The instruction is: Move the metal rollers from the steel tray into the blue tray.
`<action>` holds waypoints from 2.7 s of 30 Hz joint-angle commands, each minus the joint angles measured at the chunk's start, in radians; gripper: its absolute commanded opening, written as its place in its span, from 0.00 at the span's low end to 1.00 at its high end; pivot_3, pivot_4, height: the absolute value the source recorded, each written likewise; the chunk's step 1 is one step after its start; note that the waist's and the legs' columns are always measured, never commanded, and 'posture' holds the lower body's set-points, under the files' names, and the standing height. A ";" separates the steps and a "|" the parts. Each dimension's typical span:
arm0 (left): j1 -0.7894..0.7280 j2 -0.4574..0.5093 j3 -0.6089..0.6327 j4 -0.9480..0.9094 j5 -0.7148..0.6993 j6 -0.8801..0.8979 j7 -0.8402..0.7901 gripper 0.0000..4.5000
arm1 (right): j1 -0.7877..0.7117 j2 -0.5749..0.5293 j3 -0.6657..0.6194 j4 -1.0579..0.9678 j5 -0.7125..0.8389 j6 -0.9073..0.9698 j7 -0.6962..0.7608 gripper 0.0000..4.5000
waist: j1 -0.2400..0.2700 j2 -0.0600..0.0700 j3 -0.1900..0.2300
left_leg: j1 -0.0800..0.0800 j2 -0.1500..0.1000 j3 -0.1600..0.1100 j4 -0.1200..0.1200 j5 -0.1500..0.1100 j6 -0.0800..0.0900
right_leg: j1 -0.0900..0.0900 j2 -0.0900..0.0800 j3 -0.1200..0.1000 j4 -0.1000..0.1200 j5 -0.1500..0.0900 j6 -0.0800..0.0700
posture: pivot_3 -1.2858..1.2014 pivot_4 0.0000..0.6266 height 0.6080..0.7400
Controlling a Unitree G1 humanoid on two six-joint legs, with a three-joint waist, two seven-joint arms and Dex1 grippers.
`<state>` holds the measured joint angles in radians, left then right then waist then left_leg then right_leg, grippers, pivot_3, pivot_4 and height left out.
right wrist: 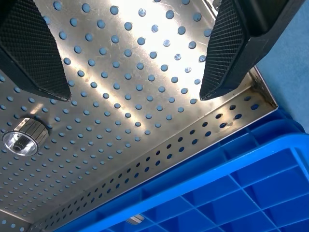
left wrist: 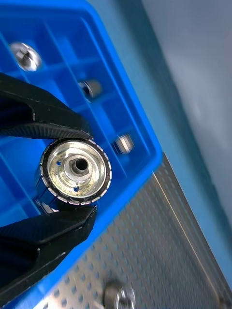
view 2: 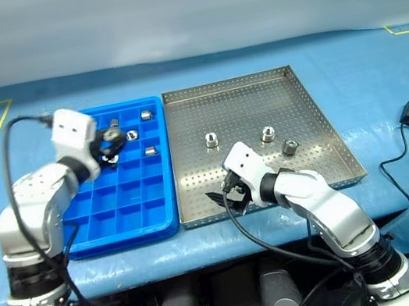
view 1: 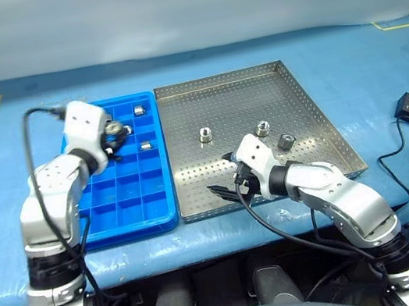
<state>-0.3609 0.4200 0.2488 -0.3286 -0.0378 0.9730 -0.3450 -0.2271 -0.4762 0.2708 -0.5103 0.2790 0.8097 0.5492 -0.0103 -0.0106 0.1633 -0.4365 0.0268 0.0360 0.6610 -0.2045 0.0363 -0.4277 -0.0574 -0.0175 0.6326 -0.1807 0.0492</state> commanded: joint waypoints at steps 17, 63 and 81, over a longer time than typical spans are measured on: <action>0.021 -0.063 -0.001 0.072 0.009 -0.025 0.168 0.61 | -0.039 0.009 0.002 0.010 -0.008 -0.040 0.020 1.00 | 0.039 -0.008 -0.001 | -0.001 0.001 0.000 0.000 0.000 0.000 | 0.000 -0.002 0.000 -0.002 0.001 0.000 | 0.54 0.24 1.00; -0.641 -0.265 -0.490 1.231 0.062 -0.538 -0.234 0.75 | 0.075 0.033 -0.006 -0.108 -0.059 0.024 -0.108 1.00 | -0.060 -0.008 -0.001 | -0.005 -0.002 0.002 0.001 -0.001 0.003 | -0.003 -0.002 0.001 -0.004 0.002 0.003 | 0.44 0.24 1.00; -0.643 -0.295 -0.440 1.289 0.079 -0.591 -0.229 0.40 | 0.078 0.034 0.006 -0.106 -0.067 0.017 -0.117 1.00 | -0.065 -0.008 -0.001 | -0.005 -0.001 0.002 0.002 -0.001 0.003 | -0.002 -0.003 0.001 -0.004 0.003 0.004 | 0.44 0.24 1.00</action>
<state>-0.9883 0.1266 -0.2007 0.9655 0.0376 0.3968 -0.5558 -0.1426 -0.4454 0.2856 -0.5830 0.2135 0.8390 0.4364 -0.0756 -0.0190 0.1625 -0.4417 0.0261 0.0380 0.6629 -0.2058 0.0392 -0.4301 -0.0602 -0.0160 0.6285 -0.1780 0.0529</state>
